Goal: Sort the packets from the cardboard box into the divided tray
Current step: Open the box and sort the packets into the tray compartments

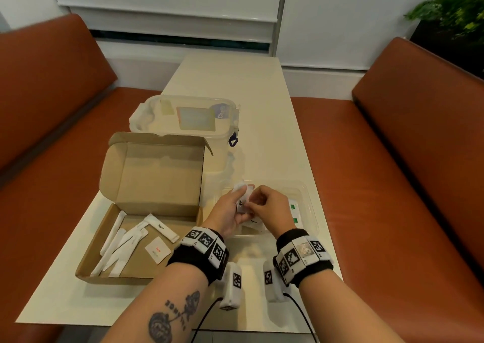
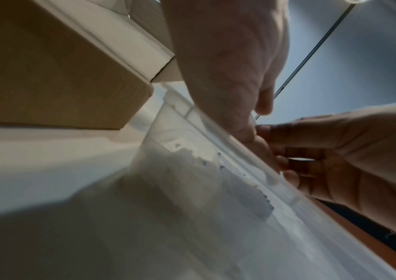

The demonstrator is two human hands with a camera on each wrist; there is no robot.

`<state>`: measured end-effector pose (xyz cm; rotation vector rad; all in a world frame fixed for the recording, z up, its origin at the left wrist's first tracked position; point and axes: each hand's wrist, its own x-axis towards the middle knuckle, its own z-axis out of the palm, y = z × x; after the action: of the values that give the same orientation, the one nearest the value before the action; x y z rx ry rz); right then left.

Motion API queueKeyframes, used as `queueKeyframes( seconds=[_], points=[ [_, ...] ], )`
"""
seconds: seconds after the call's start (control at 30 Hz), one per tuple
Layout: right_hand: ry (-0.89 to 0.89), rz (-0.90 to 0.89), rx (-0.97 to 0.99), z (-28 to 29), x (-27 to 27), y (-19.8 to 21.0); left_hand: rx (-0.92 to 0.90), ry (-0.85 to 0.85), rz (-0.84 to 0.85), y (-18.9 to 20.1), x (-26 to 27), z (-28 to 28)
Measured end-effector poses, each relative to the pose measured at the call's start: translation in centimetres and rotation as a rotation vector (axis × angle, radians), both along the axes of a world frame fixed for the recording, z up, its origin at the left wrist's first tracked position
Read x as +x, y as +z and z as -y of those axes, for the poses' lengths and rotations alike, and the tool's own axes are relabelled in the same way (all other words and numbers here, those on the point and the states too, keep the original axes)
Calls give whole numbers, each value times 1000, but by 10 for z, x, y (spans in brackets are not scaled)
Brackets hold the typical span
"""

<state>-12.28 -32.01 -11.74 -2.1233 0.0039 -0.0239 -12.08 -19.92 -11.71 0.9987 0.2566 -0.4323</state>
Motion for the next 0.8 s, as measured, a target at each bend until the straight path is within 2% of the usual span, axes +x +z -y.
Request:
queueKeyframes(
  seconds=[0.1,0.37,0.8],
  points=[
    [-13,-18,74,6,1,0,-21,8,1,0,1,-5],
    [-29,-75,83,7,-2,-5,38,30,58,-8,-4,-3],
    [-90,-168,381,19,-1,-4,39,93,47,-11,-3,-3]
  ],
)
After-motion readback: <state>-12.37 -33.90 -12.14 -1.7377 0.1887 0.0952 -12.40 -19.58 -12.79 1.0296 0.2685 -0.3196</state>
